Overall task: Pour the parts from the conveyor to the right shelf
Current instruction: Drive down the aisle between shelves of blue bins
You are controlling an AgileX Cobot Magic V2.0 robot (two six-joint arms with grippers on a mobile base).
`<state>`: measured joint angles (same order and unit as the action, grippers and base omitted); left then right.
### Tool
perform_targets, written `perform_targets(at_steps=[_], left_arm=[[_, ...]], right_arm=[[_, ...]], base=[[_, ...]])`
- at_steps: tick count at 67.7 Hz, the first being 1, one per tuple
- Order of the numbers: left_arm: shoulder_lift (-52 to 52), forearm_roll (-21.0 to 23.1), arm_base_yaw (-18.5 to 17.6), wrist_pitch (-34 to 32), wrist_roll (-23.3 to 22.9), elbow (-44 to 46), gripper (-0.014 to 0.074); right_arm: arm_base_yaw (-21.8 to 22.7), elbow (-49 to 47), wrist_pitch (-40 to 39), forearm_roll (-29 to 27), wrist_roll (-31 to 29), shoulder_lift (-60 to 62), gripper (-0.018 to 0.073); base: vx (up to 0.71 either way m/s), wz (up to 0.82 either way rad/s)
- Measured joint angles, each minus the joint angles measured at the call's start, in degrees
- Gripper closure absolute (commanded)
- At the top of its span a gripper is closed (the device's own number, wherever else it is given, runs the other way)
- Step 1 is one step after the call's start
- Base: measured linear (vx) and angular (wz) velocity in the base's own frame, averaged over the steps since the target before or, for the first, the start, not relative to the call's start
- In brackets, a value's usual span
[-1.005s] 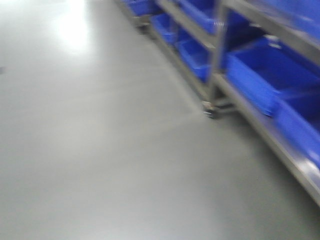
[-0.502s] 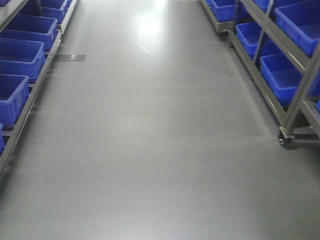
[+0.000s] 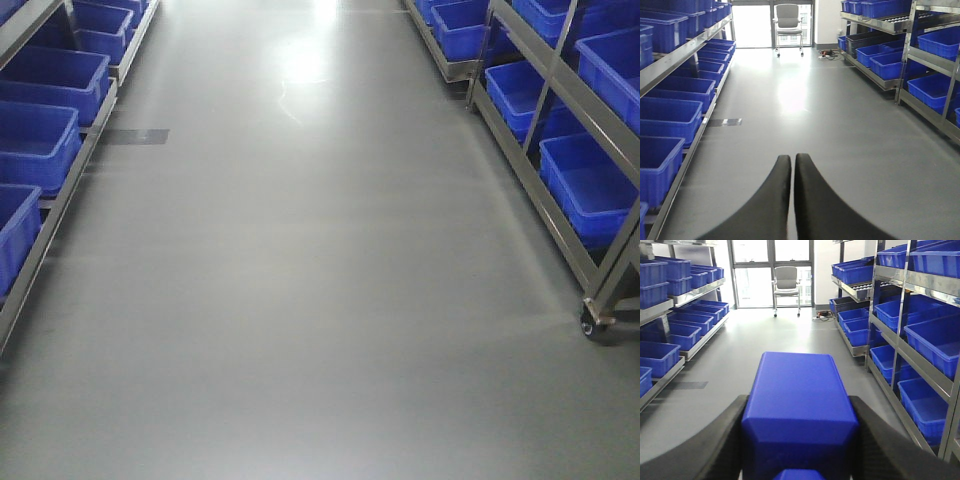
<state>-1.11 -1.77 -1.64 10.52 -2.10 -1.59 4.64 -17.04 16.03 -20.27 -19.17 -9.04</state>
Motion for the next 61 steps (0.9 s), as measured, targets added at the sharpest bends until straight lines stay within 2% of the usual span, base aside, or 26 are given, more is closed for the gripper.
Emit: perform_targets(at_steps=[38,61], left_arm=[[0.00,0.00,0.00,0.00,0.00,0.00,0.0603],[0.00,0.00,0.00,0.00,0.00,0.00,0.0603]], right_arm=[[0.00,0.00,0.00,0.00,0.00,0.00,0.0564],[0.00,0.00,0.00,0.00,0.00,0.00,0.0564]], base=[[0.54,-0.08],[0.62,0.09]])
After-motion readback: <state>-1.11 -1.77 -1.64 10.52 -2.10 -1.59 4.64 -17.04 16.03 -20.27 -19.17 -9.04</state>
